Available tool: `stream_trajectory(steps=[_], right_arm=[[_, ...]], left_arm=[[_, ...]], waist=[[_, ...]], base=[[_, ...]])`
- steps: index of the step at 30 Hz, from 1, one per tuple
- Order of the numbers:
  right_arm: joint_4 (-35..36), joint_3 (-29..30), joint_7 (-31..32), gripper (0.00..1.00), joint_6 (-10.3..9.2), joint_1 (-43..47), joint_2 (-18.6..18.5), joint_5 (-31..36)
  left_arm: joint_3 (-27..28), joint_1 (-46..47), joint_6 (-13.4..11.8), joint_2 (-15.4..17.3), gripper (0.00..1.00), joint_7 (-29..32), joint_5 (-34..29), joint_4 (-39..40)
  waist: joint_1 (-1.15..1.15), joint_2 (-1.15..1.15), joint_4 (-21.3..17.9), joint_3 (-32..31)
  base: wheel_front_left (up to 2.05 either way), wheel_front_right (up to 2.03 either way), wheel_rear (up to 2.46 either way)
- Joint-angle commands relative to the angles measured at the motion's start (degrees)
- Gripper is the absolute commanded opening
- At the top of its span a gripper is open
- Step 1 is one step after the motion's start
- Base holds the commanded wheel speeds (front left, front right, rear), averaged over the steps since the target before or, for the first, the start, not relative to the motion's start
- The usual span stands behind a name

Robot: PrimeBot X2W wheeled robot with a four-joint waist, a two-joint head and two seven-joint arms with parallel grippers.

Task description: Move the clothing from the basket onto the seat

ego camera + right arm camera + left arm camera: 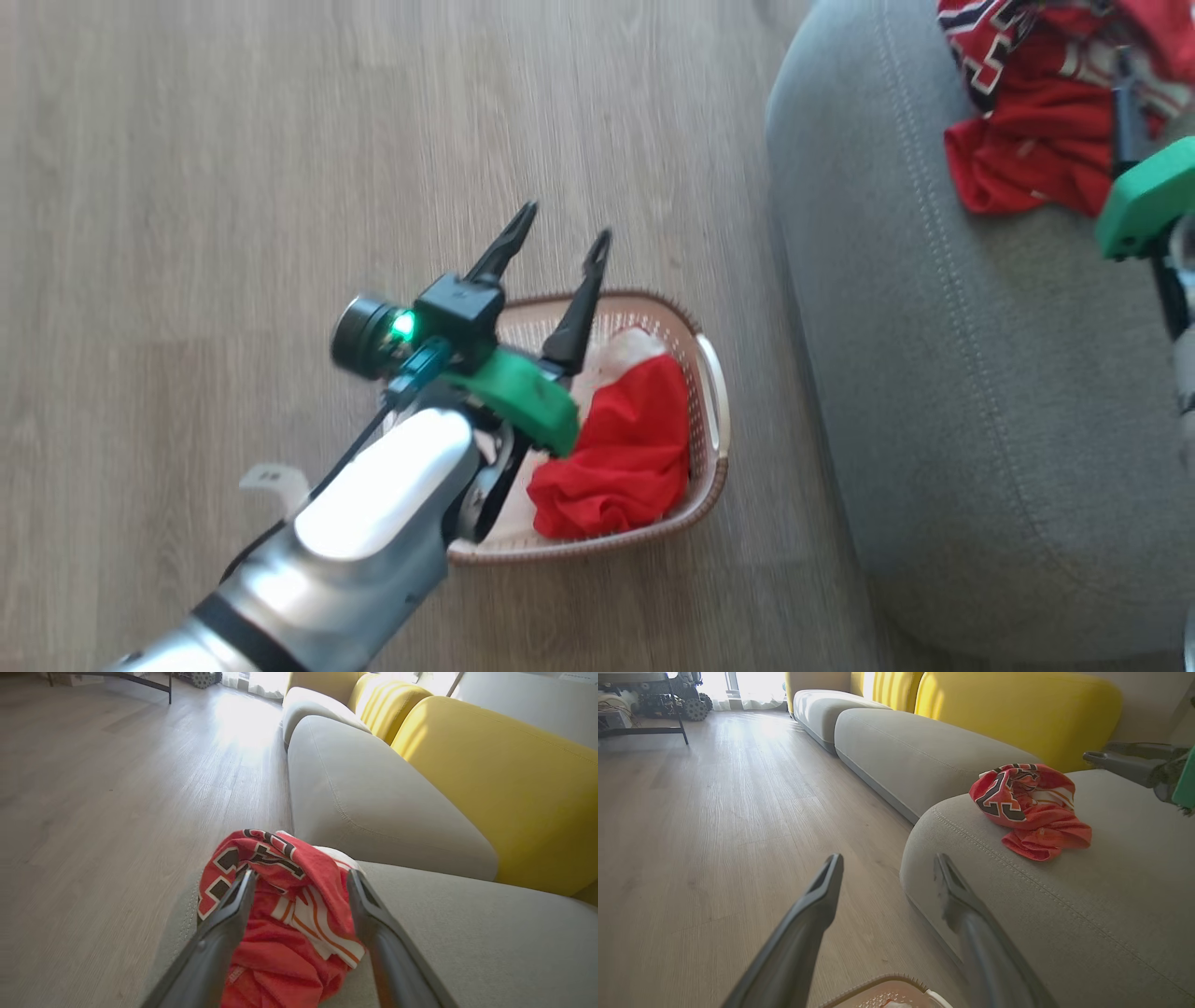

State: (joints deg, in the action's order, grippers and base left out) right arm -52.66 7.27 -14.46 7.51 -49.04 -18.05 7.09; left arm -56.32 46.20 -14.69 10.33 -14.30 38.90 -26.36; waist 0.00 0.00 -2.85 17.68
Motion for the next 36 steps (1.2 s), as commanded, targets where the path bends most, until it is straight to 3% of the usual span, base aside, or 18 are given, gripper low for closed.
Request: stream_trajectory(steps=[1, 14, 25, 32, 36], right_arm=[[2.59, -2.08, -0.53, 1.0, -0.02, 0.56, 0.15, -1.53], [10.95, -8.6, -0.53, 1.0, -0.02, 10.55, 6.3, -10.68], [19.22, -6.0, -0.53, 1.0, -0.02, 23.82, 13.91, -10.6], [24.39, -4.7, -0.3, 1.0, -0.02, 30.14, 15.07, -9.02], [27.71, -5.75, 0.1, 1.0, -0.02, 33.84, 15.14, -11.9]], left_arm=[[2.64, -0.48, -0.57, 2.01, 1.0, -0.58, 0.63, 1.38], [12.68, -13.7, -2.77, 6.66, 1.0, -0.69, 1.68, 3.11], [21.94, -27.41, -4.52, 10.27, 1.0, -0.69, 0.48, 7.46], [26.03, -34.09, -4.8, 11.81, 1.0, -0.7, -0.21, 10.8], [27.89, -37.52, -4.76, 12.61, 1.0, -0.7, -0.9, 12.81]], waist=[[0.0, 0.0, 0.65, -3.33], [0.0, 0.0, 3.94, -11.92], [0.0, 0.0, 5.31, -17.53], [0.0, 0.0, 5.81, -18.97], [0.0, 0.0, 6.07, -19.57]], base=[[0.0, 0.0, 0.0], [0.0, 0.0, 0.0], [0.0, 0.0, 0.0], [0.0, 0.0, 0.0], [0.0, 0.0, 0.0]])
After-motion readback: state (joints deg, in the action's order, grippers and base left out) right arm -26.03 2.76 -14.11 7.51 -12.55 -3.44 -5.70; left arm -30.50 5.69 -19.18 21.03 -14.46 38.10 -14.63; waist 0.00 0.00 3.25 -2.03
